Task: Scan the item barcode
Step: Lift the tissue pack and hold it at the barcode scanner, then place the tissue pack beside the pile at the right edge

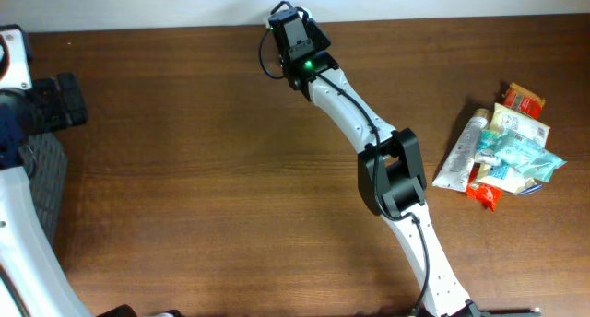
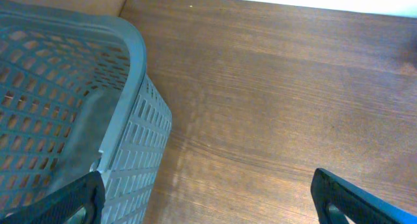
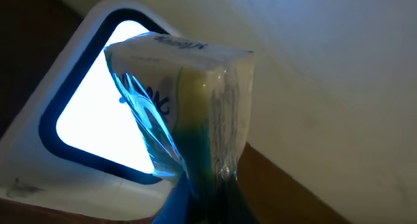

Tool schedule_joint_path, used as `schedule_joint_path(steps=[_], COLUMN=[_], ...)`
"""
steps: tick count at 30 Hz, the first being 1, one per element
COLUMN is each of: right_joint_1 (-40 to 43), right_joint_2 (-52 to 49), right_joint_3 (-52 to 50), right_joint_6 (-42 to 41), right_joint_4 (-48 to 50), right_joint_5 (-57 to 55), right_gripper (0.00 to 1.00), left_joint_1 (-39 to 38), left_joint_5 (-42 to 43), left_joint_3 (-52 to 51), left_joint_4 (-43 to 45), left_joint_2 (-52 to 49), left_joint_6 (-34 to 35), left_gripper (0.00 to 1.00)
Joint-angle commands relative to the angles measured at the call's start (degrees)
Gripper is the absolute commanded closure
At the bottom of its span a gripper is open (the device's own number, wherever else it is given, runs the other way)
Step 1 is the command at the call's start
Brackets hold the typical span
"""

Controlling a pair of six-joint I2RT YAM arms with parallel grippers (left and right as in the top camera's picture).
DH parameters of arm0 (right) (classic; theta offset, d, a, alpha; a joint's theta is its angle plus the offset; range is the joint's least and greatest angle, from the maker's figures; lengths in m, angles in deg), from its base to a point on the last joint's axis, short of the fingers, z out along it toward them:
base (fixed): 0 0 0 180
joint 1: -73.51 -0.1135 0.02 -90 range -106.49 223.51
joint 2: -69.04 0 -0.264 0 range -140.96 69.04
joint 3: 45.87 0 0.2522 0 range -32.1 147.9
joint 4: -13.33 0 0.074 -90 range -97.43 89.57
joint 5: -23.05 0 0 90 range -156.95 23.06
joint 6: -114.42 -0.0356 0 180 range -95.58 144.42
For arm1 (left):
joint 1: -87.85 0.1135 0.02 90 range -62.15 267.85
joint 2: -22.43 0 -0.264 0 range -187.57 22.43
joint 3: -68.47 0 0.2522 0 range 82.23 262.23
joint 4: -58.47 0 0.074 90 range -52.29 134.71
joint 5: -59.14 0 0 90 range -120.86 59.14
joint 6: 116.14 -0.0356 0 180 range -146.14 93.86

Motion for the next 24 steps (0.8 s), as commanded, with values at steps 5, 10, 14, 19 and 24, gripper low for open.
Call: schedule_joint_path(steps=[5,10,14,19,24], right_joint_1=[-0.7,-0.7,2.3,14.5,27.6], right_joint_2=[4.5,17.9,31.1,38.8,36.8], right_joint_3=[-0.4,-0.4,-0.4,-0.5,-13.1], right_joint_6=[3.0,-13.0,-24.2,-33.7,-38.5], right_joint_4=[-5.5,-28.8,-47.2,-68.1,-69.7], right_joint_5=[-1.1,20.1,29.1,26.3,26.2], right_gripper=[0.96,0.96,0.96,0.96,0.96], left_joint_1=[0.3,0.3,0.3,0.3,0.3], left_joint_5=[0.6,0.6,0.6,0.6,0.6], left_joint_3=[0.2,0.2,0.2,0.2,0.2], left_joint_4=[0.0,0.0,0.0,0.0,0.0], left_joint_2=[-0.1,-0.1,-0.1,-0.1,-0.1], left_joint_6=[-0.7,-0.7,-0.7,-0.7,-0.7], left_gripper=[0.01,0.01,0.01,0.01,0.01])
